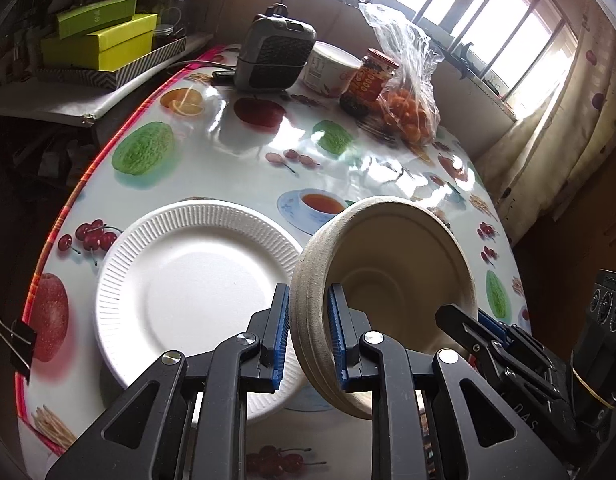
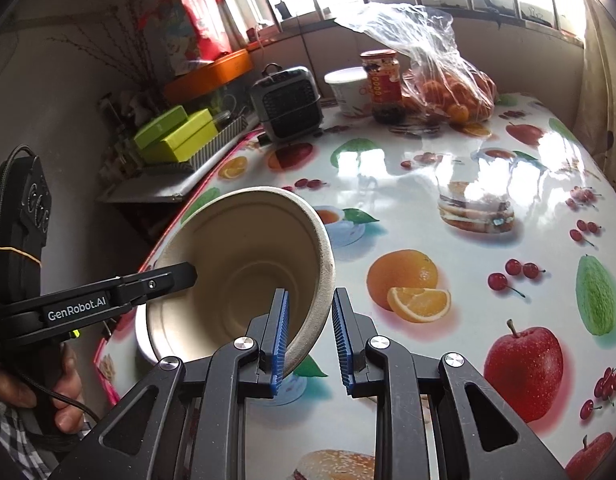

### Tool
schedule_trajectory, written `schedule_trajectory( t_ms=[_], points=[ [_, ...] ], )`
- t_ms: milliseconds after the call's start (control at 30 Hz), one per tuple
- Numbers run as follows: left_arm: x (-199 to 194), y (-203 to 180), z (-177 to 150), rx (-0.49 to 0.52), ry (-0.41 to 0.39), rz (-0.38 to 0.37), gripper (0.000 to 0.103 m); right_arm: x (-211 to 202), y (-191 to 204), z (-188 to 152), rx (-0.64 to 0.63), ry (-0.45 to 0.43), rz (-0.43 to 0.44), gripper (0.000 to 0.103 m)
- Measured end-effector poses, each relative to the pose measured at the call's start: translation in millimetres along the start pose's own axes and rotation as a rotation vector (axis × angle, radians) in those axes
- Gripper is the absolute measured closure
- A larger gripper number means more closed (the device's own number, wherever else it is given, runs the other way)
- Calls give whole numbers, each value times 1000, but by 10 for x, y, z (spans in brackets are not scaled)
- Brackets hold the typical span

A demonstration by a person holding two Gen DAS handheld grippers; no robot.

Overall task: Organize plates and bowls
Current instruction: 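Carry the nested bowls over the white plate stack with both tools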

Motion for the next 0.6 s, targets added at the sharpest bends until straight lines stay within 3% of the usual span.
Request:
schedule_trajectory(
  t_ms=[600],
  points=[
    [-144, 659, 78, -88, -27, 77, 83, 426, 588, 69, -81, 70, 74, 82]
  ],
)
Point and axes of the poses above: each gripper's, at about its wrist camera, not at the fingertips, and x roughly the way its jaws point, y to its left, z to its top, the point moved 9 cm from there along x, roughly the way its jaws point, and after that the axes turned 2 degrees about x, right-handed, at the moved point
